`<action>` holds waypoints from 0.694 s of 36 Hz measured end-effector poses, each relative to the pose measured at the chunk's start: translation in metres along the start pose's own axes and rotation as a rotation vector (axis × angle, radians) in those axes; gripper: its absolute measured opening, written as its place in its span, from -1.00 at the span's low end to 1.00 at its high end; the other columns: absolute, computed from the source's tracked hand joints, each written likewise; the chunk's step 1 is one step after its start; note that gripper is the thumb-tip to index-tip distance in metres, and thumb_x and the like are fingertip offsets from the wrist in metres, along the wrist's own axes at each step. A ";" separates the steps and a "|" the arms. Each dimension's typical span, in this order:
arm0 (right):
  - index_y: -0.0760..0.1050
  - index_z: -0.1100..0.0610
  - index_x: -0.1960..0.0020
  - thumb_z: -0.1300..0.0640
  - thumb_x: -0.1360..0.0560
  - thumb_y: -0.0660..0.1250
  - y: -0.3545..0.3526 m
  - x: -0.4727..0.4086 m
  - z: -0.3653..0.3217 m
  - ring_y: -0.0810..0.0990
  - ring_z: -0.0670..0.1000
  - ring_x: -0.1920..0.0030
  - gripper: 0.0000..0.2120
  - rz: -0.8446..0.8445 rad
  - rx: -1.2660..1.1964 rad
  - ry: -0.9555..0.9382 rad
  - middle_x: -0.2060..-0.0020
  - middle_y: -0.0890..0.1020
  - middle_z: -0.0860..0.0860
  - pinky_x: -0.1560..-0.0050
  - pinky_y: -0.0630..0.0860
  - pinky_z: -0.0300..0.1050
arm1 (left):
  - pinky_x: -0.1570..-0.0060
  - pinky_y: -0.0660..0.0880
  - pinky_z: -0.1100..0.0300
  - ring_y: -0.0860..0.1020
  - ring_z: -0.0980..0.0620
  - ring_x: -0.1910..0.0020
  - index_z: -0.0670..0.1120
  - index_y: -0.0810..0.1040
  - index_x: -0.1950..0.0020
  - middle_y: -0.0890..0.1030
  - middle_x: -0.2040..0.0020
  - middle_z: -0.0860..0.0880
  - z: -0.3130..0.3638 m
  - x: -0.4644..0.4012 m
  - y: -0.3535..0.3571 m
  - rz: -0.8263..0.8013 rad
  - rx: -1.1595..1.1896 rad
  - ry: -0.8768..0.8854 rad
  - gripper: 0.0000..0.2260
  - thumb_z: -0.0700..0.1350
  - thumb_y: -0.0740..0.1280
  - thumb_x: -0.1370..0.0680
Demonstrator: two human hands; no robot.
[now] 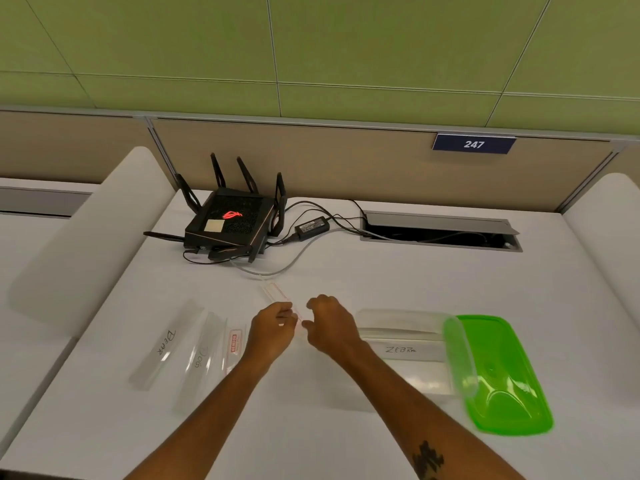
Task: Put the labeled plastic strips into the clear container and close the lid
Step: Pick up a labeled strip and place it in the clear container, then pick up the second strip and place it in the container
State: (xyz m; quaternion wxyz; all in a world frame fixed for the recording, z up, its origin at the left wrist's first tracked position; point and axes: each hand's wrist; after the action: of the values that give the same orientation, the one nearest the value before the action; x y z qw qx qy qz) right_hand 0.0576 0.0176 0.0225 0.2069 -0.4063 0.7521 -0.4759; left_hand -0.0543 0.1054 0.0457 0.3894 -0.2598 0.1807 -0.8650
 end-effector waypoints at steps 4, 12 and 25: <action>0.50 0.13 -0.33 0.03 -0.52 0.47 0.028 -0.008 -0.015 0.58 0.13 -0.20 -0.57 -0.089 -0.027 0.054 -0.21 0.60 0.09 -0.12 0.61 0.00 | -0.31 0.52 0.00 0.59 -0.10 -0.27 -0.12 0.52 -0.40 0.61 -0.33 -0.10 -0.028 -0.005 -0.020 -0.012 -0.070 -0.034 -0.64 -0.11 0.37 -0.61; 0.44 0.12 -0.36 0.03 -0.58 0.40 0.059 -0.010 -0.022 0.57 0.09 -0.20 -0.60 -0.109 -0.020 0.124 -0.22 0.57 0.08 -0.17 0.57 -0.06 | -0.28 0.51 0.08 0.59 -0.03 -0.26 -0.08 0.49 -0.41 0.61 -0.33 -0.06 -0.067 -0.012 -0.044 -0.067 -0.130 -0.042 -0.63 -0.10 0.38 -0.60; 0.60 0.07 -0.20 0.18 -0.59 0.30 0.051 -0.009 -0.020 0.66 0.07 -0.02 -0.78 0.013 -0.159 0.279 -0.08 0.69 0.01 0.01 0.62 -0.07 | -0.29 0.50 0.05 0.56 -0.04 -0.31 -0.07 0.48 -0.42 0.58 -0.35 -0.06 -0.068 -0.035 -0.054 -0.112 -0.158 -0.005 -0.62 -0.08 0.37 -0.60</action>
State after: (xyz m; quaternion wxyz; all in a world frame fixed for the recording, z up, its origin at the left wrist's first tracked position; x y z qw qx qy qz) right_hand 0.0279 0.0470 -0.0143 0.0707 -0.3462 0.8114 -0.4655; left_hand -0.1060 0.1733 0.0082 0.3190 -0.3016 0.2328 -0.8678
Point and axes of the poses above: each hand's wrist, its own x-axis away from the middle knuckle, its own y-axis out of the palm, z = x × y
